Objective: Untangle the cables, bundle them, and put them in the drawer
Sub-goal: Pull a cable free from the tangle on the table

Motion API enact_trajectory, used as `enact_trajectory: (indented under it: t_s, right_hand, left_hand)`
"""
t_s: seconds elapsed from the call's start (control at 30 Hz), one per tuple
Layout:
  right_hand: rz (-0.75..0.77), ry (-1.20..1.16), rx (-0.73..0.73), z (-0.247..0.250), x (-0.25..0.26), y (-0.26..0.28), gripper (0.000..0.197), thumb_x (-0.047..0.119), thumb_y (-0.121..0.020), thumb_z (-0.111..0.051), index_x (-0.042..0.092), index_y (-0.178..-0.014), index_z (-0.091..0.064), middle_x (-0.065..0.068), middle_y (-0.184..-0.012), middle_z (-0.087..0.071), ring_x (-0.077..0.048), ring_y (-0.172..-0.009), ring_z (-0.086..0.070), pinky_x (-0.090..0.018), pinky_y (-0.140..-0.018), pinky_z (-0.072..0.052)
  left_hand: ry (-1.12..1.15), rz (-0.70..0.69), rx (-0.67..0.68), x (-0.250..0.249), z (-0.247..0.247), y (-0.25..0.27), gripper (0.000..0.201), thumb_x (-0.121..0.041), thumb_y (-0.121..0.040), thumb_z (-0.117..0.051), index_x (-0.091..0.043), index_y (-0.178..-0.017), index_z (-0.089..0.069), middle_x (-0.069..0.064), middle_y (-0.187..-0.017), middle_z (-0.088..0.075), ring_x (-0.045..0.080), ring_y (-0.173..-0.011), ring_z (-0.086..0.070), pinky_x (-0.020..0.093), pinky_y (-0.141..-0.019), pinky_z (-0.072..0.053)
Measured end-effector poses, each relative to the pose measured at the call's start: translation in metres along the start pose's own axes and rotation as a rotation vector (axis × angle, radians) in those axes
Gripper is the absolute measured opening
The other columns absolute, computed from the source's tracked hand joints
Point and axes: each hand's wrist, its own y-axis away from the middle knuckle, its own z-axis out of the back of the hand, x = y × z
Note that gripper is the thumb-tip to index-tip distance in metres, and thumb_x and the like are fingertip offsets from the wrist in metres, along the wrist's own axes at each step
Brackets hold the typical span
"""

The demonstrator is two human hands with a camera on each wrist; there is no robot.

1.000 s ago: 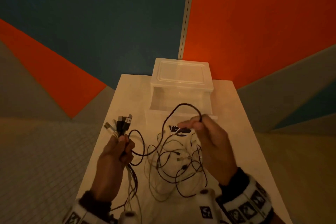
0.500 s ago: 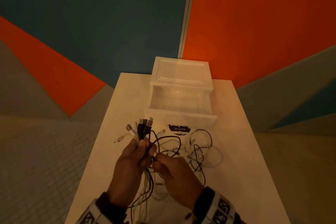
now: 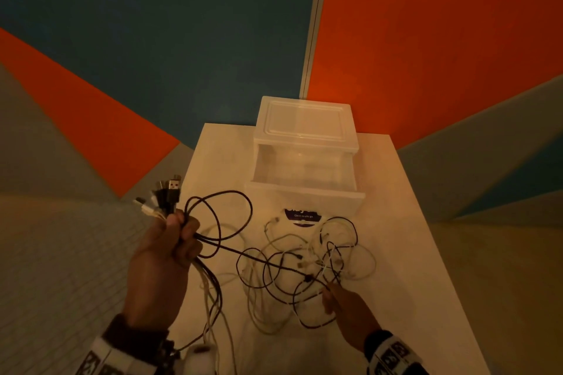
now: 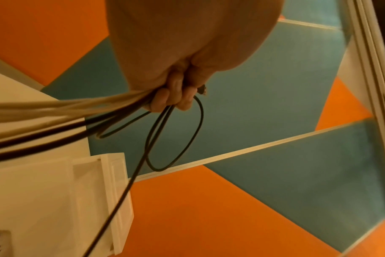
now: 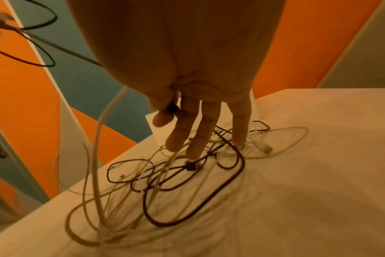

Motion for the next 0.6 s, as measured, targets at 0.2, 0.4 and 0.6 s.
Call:
enact_trajectory:
  t_s: [0.2,0.4,0.6]
  right_hand:
    - [0.190,-0.006,-0.252,0.031,-0.012,0.026,0.026,0.022,-0.101,-0.040,0.021,-0.086,-0.061,0.001,-0.055,-0.051,-0.005,-0.049,-0.044,-0.020,-0.054,-0.038]
    - [0.037,0.325,-0.267,0.048,-0.037,0.022,0.013,0.035,-0.099,-0.041,0.034,-0.101,-0.054,0.001,-0.062,-0.062,-0.007,-0.055,-0.057,-0.028,-0.059,-0.048]
    - [0.002,0.180,-0.387,0.027,-0.028,0.022,0.071,-0.003,-0.085,-0.053,0.025,-0.144,-0.027,-0.004,-0.137,-0.042,-0.021,-0.125,-0.046,-0.035,-0.105,-0.041]
  left_hand:
    - [-0.071,0.029,0.013,0.005,-0.001,0.006,0.024,-0.013,-0.100,-0.032,-0.014,-0.084,-0.050,0.000,-0.073,-0.052,0.008,-0.056,-0.036,0.020,-0.049,-0.035]
    - [-0.079,0.060,0.012,0.013,-0.012,0.009,0.024,-0.011,-0.100,-0.032,-0.013,-0.083,-0.048,-0.002,-0.071,-0.053,0.007,-0.057,-0.038,0.020,-0.049,-0.035]
    - [-0.046,0.112,0.088,0.015,-0.026,0.014,0.020,-0.014,-0.097,-0.035,-0.011,-0.083,-0.050,0.001,-0.069,-0.048,0.009,-0.055,-0.033,0.022,-0.049,-0.033]
